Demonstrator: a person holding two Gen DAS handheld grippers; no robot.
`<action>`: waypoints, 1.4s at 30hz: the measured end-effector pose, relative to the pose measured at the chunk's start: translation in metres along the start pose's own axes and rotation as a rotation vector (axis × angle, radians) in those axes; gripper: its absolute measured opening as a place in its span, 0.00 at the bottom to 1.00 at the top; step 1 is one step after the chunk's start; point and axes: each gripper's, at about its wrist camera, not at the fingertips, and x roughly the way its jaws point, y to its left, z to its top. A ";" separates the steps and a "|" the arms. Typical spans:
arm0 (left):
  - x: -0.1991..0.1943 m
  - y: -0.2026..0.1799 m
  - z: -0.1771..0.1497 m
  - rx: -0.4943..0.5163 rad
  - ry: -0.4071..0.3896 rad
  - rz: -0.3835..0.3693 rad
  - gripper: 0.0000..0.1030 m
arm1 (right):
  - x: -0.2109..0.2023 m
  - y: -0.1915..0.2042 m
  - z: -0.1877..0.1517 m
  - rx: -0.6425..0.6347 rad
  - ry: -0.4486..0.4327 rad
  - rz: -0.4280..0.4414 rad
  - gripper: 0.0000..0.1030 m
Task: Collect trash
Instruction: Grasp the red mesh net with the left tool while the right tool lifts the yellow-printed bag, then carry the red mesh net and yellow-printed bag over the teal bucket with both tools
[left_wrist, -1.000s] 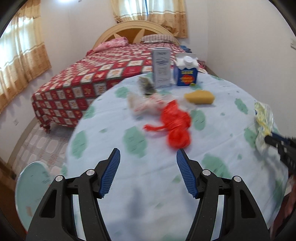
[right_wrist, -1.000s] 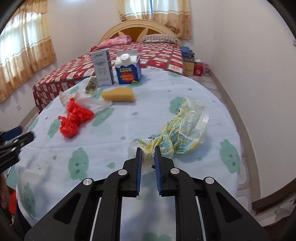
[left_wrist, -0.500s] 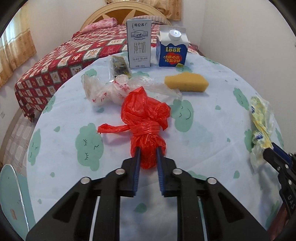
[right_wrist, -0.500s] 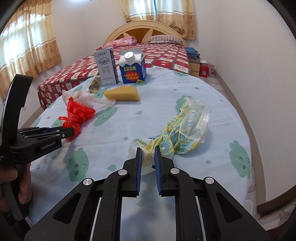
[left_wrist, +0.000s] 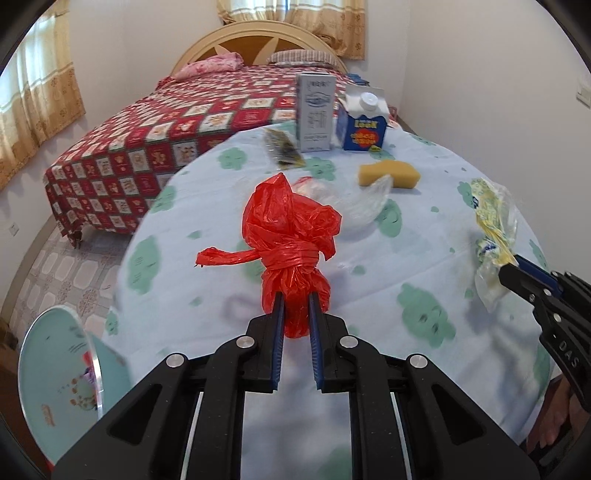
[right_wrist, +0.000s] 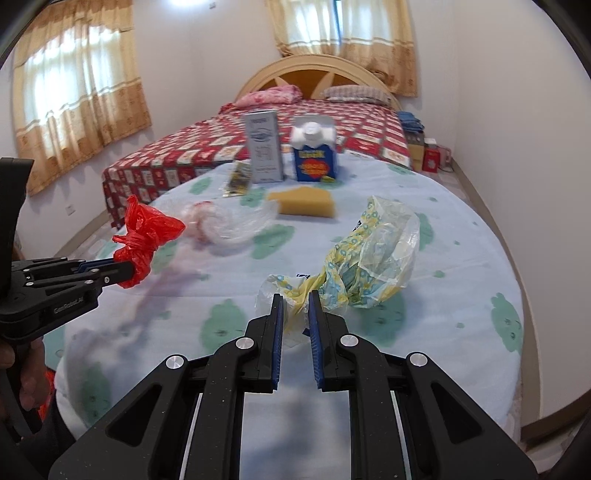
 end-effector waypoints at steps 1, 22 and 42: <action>-0.005 0.006 -0.003 -0.004 -0.003 0.005 0.12 | 0.000 0.005 0.000 -0.007 -0.003 0.006 0.14; -0.071 0.095 -0.060 -0.094 -0.057 0.119 0.12 | -0.004 0.121 0.002 -0.188 -0.032 0.176 0.14; -0.104 0.125 -0.079 -0.119 -0.093 0.177 0.12 | -0.004 0.172 0.000 -0.280 -0.043 0.256 0.14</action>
